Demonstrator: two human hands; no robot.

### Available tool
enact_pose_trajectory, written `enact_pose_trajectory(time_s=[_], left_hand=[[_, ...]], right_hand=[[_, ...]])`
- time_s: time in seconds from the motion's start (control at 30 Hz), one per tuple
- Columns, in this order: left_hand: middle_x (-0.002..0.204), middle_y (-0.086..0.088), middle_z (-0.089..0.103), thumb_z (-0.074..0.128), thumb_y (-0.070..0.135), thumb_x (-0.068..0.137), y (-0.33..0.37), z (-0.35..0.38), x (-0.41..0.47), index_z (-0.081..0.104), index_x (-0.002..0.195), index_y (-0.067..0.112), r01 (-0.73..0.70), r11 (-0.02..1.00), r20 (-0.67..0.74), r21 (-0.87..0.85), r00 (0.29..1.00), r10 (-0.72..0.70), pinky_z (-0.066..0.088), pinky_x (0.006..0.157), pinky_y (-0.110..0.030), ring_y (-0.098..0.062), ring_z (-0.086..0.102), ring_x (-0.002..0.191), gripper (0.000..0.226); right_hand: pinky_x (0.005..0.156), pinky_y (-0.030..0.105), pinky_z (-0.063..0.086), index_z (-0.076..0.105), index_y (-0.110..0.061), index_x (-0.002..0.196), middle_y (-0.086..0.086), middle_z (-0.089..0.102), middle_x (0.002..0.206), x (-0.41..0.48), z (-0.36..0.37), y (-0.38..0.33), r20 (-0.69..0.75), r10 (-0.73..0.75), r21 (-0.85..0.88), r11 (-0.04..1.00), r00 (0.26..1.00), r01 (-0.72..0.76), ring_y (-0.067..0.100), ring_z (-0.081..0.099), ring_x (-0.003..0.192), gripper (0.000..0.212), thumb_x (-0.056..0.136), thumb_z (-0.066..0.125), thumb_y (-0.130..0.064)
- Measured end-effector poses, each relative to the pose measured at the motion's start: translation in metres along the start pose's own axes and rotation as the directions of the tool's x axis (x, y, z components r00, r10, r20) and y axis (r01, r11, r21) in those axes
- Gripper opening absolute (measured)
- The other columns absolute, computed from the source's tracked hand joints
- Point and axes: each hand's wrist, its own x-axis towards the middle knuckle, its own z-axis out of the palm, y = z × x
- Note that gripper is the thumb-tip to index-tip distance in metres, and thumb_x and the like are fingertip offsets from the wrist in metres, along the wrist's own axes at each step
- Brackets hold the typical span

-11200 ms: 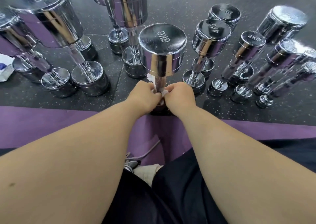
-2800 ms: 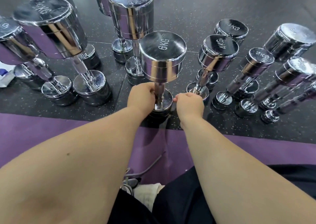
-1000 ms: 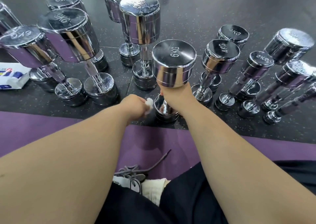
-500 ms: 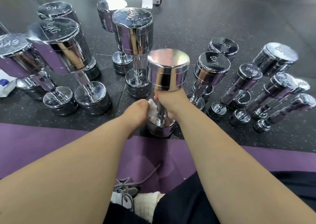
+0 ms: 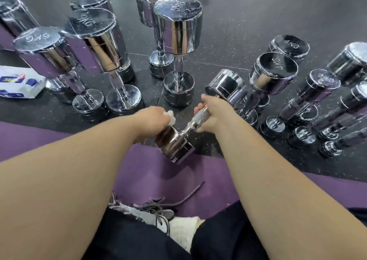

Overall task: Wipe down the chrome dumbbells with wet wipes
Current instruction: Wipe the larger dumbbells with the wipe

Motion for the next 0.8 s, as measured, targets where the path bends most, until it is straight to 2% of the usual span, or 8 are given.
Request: enact_pose_trajectory(time_s=[0.07,0.13,0.37,0.43,0.53,0.6,0.7,0.8], left_hand=[[0.092,-0.003,0.057,0.042,0.039,0.102,0.001,0.005,0.005,0.057,0.097,0.015,-0.038,0.993,-0.032,0.109,0.999,0.041,0.036,0.070,-0.031,-0.018,0.050,0.079,0.029],[0.094,-0.003,0.057,0.043,0.042,0.101,0.000,0.008,0.009,0.057,0.099,0.015,-0.034,0.990,-0.055,0.136,0.998,0.041,0.033,0.068,-0.032,-0.018,0.050,0.081,0.030],[0.072,0.000,0.058,0.057,0.033,0.094,-0.008,0.003,0.016,0.065,0.095,0.007,-0.061,0.980,-0.121,0.187,0.989,0.084,0.035,0.050,-0.025,-0.013,0.048,0.059,0.027],[0.069,0.001,0.061,0.063,0.028,0.088,-0.009,0.004,0.017,0.067,0.087,0.009,-0.085,0.976,-0.140,0.202,0.984,0.114,0.037,0.051,-0.024,-0.012,0.050,0.059,0.019],[0.063,0.005,0.061,0.069,0.028,0.082,-0.006,-0.001,0.013,0.067,0.071,0.018,-0.107,0.963,-0.151,0.247,0.978,0.147,0.039,0.054,-0.022,-0.013,0.051,0.060,0.015],[0.064,0.008,0.063,0.070,0.027,0.079,-0.002,-0.004,0.006,0.067,0.067,0.022,-0.141,0.941,-0.125,0.307,0.974,0.187,0.039,0.055,-0.021,-0.013,0.055,0.062,0.014],[0.071,0.010,0.065,0.066,0.030,0.080,0.010,0.003,-0.012,0.068,0.071,0.024,-0.260,0.874,-0.091,0.412,0.942,0.323,0.040,0.062,-0.022,-0.014,0.059,0.073,0.011],[0.080,0.003,0.065,0.061,0.032,0.087,0.009,0.014,-0.023,0.070,0.082,0.020,-0.298,0.840,-0.135,0.453,0.909,0.395,0.039,0.069,-0.023,-0.020,0.059,0.083,0.016]], right_hand=[[0.076,0.043,0.045,0.050,-0.012,0.085,0.001,0.049,0.074,0.010,-0.007,-0.001,0.004,0.037,-0.042,0.998,0.999,-0.037,0.014,0.051,0.068,0.017,0.101,0.050,-0.018],[0.086,0.045,0.044,0.049,-0.009,0.084,0.003,0.049,0.078,0.020,-0.009,0.000,0.027,0.052,-0.104,0.993,0.998,-0.048,0.015,0.052,0.072,0.019,0.102,0.047,-0.014],[0.089,0.045,0.051,0.051,-0.006,0.099,0.012,0.055,0.096,0.034,0.005,-0.003,0.083,0.015,-0.382,0.924,0.996,0.018,0.023,0.058,0.086,0.006,0.101,0.046,-0.008],[0.094,0.046,0.053,0.051,-0.008,0.096,0.011,0.056,0.096,0.038,0.002,-0.003,0.071,-0.089,-0.587,0.802,0.994,0.113,0.025,0.059,0.090,0.004,0.099,0.050,-0.006],[0.083,0.035,0.056,0.052,-0.008,0.099,0.008,0.055,0.078,0.032,-0.002,-0.004,0.053,-0.187,-0.750,0.641,0.981,0.163,0.019,0.058,0.066,0.003,0.097,0.053,-0.008],[0.079,0.034,0.058,0.052,-0.005,0.105,0.011,0.059,0.083,0.023,-0.007,-0.007,0.053,-0.209,-0.815,0.556,0.977,0.163,0.019,0.061,0.069,0.010,0.098,0.053,-0.011],[0.084,0.041,0.059,0.053,0.000,0.113,0.018,0.061,0.096,0.013,-0.016,-0.004,0.031,-0.278,-0.847,0.502,0.960,0.173,0.026,0.066,0.085,0.020,0.097,0.047,-0.010],[0.084,0.045,0.059,0.058,0.000,0.099,0.012,0.059,0.080,0.001,-0.029,0.018,0.001,-0.343,-0.823,0.533,0.939,0.195,0.024,0.061,0.070,0.016,0.095,0.048,-0.012]])
